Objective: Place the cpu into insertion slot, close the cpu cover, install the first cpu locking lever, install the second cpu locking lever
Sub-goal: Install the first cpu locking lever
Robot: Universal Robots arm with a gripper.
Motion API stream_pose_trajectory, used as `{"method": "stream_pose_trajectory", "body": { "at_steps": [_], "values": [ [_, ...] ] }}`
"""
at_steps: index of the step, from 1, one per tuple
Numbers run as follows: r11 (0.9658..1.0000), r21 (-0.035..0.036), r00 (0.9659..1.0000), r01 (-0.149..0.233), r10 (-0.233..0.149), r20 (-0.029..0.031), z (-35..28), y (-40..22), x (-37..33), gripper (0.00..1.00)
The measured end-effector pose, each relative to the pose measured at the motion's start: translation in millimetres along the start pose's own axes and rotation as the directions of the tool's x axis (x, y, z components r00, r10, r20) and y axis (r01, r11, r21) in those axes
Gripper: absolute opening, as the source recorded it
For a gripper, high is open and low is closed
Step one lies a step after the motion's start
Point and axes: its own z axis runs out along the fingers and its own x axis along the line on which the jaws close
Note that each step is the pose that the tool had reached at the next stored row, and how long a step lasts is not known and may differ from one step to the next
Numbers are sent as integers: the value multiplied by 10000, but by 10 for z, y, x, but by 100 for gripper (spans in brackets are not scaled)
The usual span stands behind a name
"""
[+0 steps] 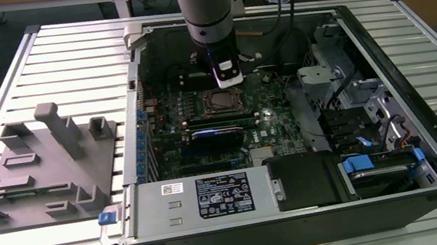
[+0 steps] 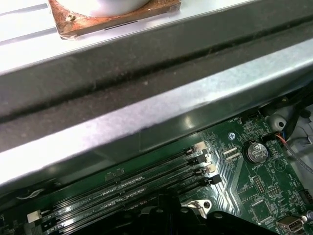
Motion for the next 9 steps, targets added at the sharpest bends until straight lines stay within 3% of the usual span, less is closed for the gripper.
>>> {"method": "stream_pose_trajectory", "body": {
  "at_steps": [5, 9],
  "values": [
    [10000, -24, 10000, 14, -13, 57, 6, -2, 3, 11],
    [10000, -25, 10000, 16, -16, 58, 5, -3, 3, 11]
  ]
}}
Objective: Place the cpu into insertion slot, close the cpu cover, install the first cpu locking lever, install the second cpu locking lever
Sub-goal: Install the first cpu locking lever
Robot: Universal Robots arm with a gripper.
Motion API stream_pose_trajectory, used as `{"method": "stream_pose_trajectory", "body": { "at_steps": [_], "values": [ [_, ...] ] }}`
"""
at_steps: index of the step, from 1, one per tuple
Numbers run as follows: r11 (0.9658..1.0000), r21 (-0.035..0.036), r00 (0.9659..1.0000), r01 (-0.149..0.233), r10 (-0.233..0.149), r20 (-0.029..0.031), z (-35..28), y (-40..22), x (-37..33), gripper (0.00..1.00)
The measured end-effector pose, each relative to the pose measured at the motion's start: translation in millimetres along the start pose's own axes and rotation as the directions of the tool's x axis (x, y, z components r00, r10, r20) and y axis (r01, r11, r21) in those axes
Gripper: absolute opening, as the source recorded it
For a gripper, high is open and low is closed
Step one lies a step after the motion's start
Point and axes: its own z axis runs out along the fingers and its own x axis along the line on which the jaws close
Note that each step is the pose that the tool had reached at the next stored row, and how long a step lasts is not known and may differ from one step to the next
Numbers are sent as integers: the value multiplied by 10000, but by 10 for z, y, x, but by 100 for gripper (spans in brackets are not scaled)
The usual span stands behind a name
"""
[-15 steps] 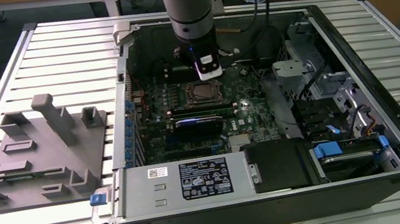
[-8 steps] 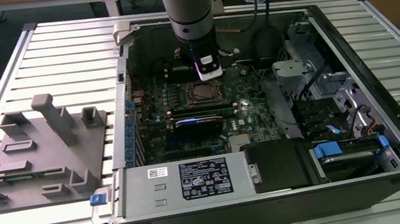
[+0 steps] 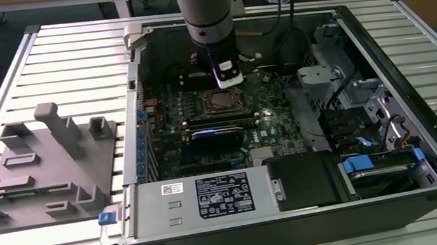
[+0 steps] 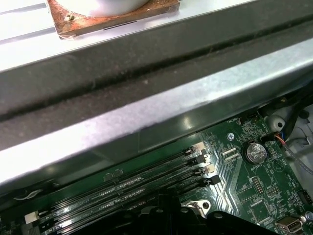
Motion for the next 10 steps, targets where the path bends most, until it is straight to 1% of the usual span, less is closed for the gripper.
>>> {"method": "stream_pose_trajectory", "body": {
  "at_steps": [6, 10],
  "values": [
    [10000, 18, 10000, 2, -2, 7, 1, 5, 3, 11],
    [10000, 53, 10000, 11, -11, 24, 5, 18, 9, 11]
  ]
}}
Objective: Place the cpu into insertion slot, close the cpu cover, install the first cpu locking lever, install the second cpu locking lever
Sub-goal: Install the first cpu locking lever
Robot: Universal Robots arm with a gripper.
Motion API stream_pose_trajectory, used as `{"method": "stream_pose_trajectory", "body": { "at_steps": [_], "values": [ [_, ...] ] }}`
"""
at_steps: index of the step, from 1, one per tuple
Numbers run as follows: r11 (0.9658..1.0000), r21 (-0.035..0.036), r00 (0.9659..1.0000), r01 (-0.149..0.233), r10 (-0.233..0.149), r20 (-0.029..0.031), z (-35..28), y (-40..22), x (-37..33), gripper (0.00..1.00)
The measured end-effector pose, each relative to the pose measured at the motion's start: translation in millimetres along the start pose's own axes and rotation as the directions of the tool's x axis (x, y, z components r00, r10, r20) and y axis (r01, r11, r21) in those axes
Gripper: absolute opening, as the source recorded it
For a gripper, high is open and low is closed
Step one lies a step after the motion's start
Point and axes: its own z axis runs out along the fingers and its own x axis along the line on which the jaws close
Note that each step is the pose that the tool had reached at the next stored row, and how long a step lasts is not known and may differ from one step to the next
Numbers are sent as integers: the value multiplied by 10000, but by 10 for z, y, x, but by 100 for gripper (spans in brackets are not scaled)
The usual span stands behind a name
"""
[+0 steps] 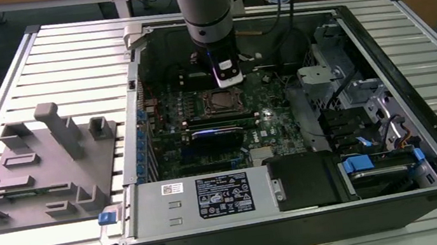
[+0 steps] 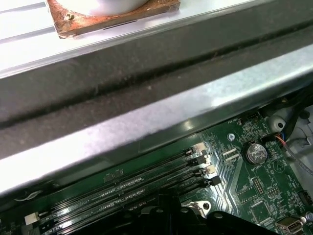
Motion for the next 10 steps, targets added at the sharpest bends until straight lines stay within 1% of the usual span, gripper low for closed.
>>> {"method": "stream_pose_trajectory", "body": {
  "at_steps": [3, 5, 7, 10],
  "values": [
    [10000, 6, 10000, 4, -4, 8, 0, 1, 1, 11],
    [10000, -3, 10000, 12, -12, 27, 1, 1, 1, 11],
    [10000, -24, 10000, 32, -31, 69, 2, 0, 5, 11],
    [10000, -63, 9999, 69, -68, 150, 4, -4, 12, 11]
  ]
}}
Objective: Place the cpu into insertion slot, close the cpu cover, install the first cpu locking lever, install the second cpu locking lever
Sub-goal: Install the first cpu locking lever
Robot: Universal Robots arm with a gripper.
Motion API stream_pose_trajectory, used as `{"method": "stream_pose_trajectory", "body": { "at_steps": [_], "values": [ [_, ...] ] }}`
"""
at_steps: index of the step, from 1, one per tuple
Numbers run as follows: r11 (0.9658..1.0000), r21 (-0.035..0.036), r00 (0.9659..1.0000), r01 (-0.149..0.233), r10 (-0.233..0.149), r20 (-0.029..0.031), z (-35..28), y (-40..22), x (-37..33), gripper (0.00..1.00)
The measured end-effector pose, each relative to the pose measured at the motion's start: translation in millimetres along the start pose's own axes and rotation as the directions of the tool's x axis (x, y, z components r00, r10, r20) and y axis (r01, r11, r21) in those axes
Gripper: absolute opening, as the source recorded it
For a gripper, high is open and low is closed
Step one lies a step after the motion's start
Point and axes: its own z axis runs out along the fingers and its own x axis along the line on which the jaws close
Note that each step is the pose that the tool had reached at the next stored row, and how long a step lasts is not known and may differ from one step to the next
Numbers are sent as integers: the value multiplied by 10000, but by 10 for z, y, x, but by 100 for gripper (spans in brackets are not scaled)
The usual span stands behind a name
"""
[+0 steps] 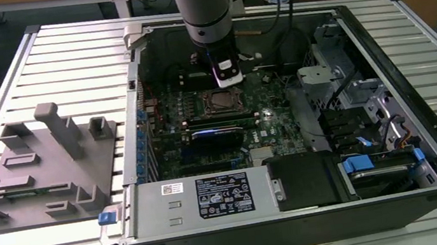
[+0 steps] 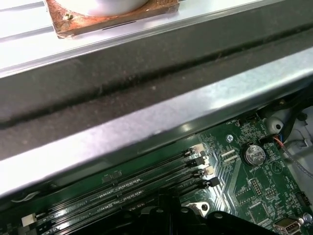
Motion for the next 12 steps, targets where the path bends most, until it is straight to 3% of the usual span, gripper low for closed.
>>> {"method": "stream_pose_trajectory", "body": {
  "at_steps": [4, 12],
  "values": [
    [10000, -53, 9999, 52, -51, 103, 1, -7, 14, 11],
    [9996, -192, 9990, 186, -178, 409, 2, -36, 79, 11]
  ]
}}
